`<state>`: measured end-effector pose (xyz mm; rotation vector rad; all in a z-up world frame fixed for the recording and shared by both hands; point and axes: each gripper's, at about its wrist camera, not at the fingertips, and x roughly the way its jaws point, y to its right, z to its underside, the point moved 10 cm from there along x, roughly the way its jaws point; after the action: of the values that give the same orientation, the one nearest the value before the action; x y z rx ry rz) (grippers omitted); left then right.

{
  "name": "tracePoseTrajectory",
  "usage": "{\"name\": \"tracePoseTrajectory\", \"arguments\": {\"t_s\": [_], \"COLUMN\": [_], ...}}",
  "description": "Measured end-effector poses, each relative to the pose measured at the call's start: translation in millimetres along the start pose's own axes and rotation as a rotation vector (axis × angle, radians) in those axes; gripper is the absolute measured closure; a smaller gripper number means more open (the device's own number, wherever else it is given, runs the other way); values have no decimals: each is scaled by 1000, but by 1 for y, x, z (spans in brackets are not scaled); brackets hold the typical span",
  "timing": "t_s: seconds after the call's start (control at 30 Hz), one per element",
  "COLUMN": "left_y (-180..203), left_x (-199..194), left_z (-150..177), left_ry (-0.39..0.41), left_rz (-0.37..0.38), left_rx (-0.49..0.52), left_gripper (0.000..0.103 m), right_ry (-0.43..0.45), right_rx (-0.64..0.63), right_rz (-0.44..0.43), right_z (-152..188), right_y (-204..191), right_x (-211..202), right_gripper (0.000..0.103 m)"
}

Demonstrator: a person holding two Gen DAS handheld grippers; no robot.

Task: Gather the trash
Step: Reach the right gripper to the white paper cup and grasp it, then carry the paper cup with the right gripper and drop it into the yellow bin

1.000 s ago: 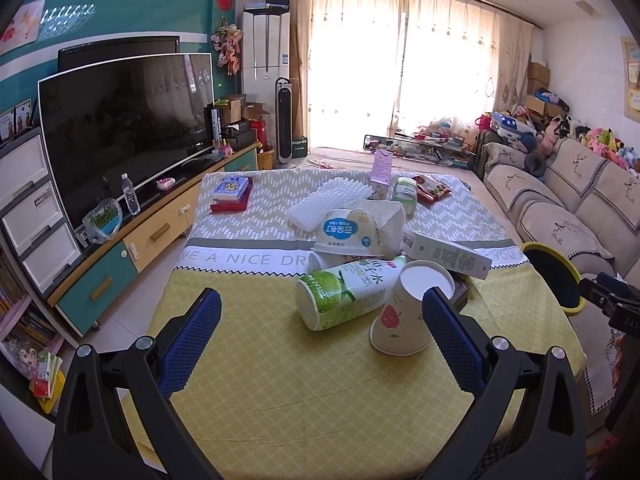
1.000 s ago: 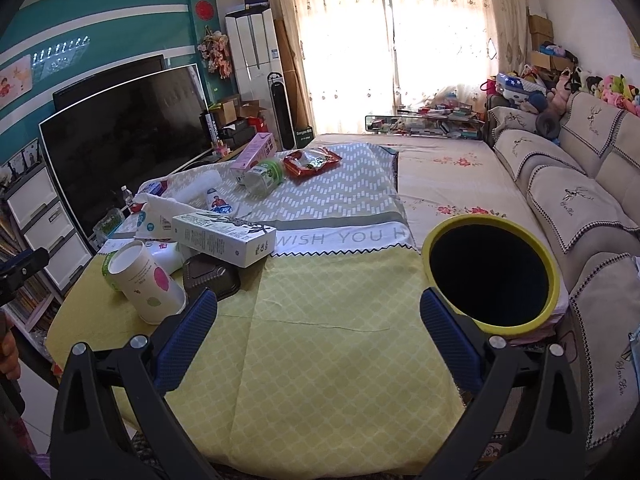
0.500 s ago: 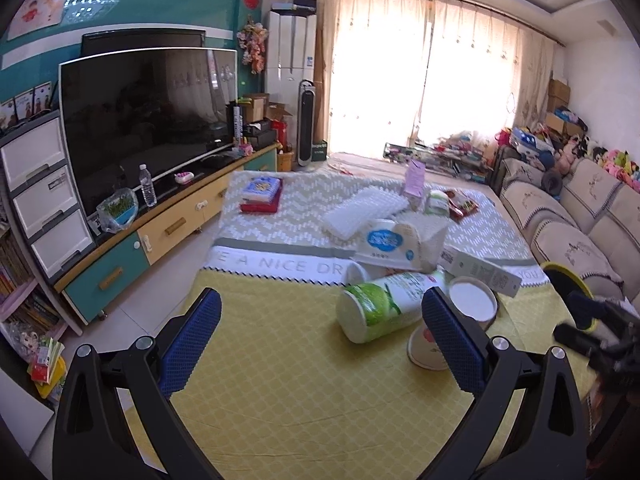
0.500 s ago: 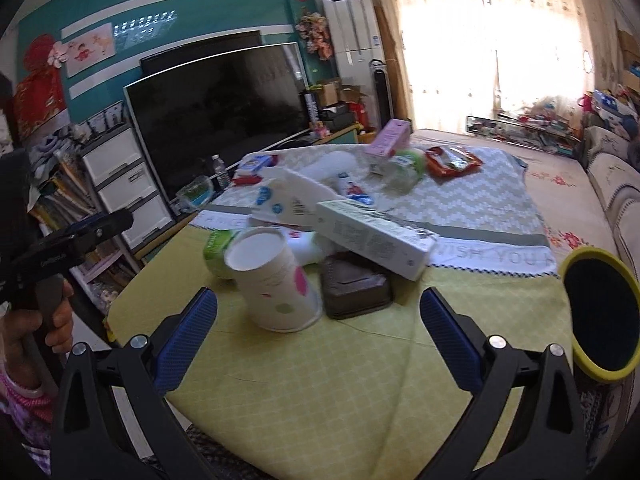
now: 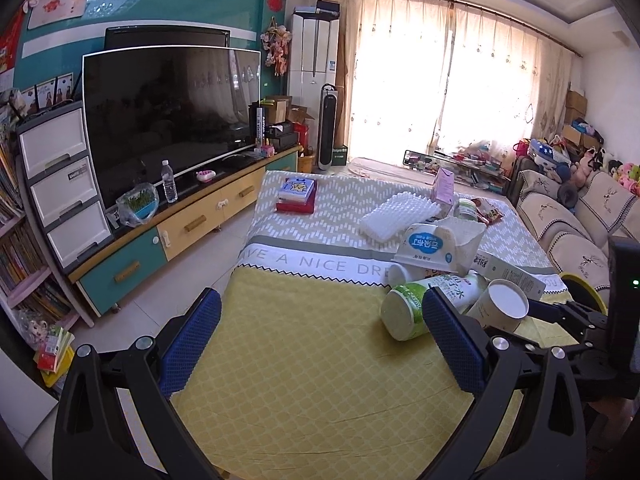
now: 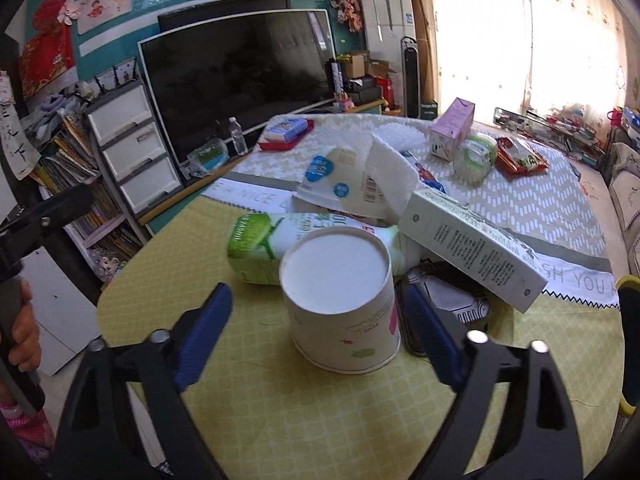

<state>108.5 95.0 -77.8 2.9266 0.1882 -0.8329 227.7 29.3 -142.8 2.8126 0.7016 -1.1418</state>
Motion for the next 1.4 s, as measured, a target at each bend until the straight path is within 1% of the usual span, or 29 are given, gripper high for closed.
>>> {"name": "tracePoseTrajectory", "arguments": {"t_s": [0.07, 0.1, 0.13, 0.3, 0.47, 0.6, 0.7, 0.73, 0.83, 0.93, 1.03, 1.1, 1.2, 1.3, 1.33, 1.37, 1.4], "left_y": [-1, -2, -2, -2, 3, 11, 20, 22, 32, 45, 57, 65, 78, 90, 94, 97, 98], "left_x": [2, 4, 5, 14, 18, 20, 21, 21, 23, 26, 31, 35, 41, 47, 50, 52, 54], "left_z": [2, 2, 4, 11, 15, 18, 19, 19, 20, 22, 24, 26, 29, 34, 35, 36, 36], "left_ry": [-4, -7, -11, -32, -44, -51, -54, -55, -58, -71, -91, -97, -111, -132, -138, -142, -146], "left_rz": [3, 5, 6, 11, 20, 30, 38, 39, 49, 77, 102, 106, 111, 131, 136, 138, 139], "left_rx": [-4, -6, -7, -12, -7, 6, 23, 29, 45, 53, 60, 74, 92, 103, 108, 113, 118], "left_gripper": [4, 4, 4, 4, 4, 4, 4, 4, 4, 4, 4, 4, 4, 4, 4, 4, 4], "right_ry": [-22, -22, -20, -15, 6, 61, 123, 142, 203, 251, 263, 250, 212, 157, 145, 128, 121], "right_rx": [6, 8, 10, 26, 37, 60, 82, 93, 165, 288, 408, 484, 551, 600, 617, 631, 642], "right_rz": [6, 13, 17, -25, -53, -69, -41, -20, 78, 224, 384, 462, 542, 587, 598, 610, 624], "right_z": [2, 2, 2, 5, 5, -3, -10, -12, -13, -5, 15, 31, 49, 64, 68, 72, 79], "right_y": [2, 4, 5, 5, 2, 8, 27, 37, 88, 163, 240, 287, 339, 377, 388, 398, 405], "right_x": [7, 10, 11, 9, -8, -34, -62, -71, -100, -128, -148, -154, -150, -133, -127, -121, -120], "right_gripper": [34, 43, 44, 45, 45, 45, 45, 45, 45, 44, 44, 44, 44, 43, 41, 37, 29]}}
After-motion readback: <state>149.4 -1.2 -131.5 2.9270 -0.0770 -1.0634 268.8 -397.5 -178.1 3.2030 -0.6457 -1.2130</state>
